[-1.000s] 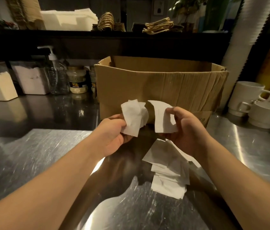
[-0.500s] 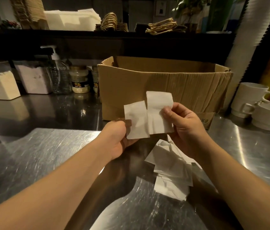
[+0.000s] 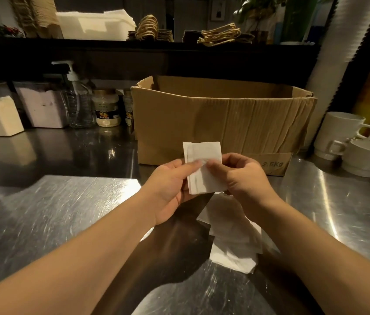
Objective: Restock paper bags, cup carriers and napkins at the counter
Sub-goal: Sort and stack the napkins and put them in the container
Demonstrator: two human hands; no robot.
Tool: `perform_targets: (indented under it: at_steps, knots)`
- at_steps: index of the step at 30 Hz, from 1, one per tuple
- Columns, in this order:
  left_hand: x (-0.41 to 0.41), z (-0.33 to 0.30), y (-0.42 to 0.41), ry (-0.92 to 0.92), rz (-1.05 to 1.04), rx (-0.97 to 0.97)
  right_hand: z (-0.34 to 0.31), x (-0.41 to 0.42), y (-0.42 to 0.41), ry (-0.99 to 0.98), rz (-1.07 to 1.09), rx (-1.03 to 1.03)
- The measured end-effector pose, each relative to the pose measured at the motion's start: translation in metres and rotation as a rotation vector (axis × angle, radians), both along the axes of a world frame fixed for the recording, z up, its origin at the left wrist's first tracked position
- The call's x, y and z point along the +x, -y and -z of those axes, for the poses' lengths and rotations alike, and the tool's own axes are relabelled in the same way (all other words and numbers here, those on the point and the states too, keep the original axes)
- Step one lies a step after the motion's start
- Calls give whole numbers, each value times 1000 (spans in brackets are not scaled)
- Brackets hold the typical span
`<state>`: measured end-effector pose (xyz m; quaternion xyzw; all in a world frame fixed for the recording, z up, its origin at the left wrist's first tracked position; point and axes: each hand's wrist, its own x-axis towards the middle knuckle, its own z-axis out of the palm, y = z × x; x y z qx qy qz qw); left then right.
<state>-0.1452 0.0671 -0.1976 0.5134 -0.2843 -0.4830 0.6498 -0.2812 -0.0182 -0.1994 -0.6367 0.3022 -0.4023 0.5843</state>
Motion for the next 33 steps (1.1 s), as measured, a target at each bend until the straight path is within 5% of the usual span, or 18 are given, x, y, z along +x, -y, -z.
perform_targets:
  at_steps: [4, 9, 14, 19, 26, 33]
  knots:
    - [-1, 4, 2, 48, -25, 18, 3, 4, 0, -59, 106, -39]
    - [-2, 6, 2, 92, 16, -16, 0, 0, -2, -70, -20, 16]
    - [-13, 2, -3, 96, 93, -97, 1, 2, -7, -231, 182, -406]
    - [-17, -1, -8, 7, 127, -44, 3, 6, -23, -200, 23, -453]
    - [-8, 0, -8, -201, 107, -21, -2, 5, -22, -100, 7, -282]
    - [0, -1, -7, -221, 162, -44, -7, 1, -14, 36, 6, -133]
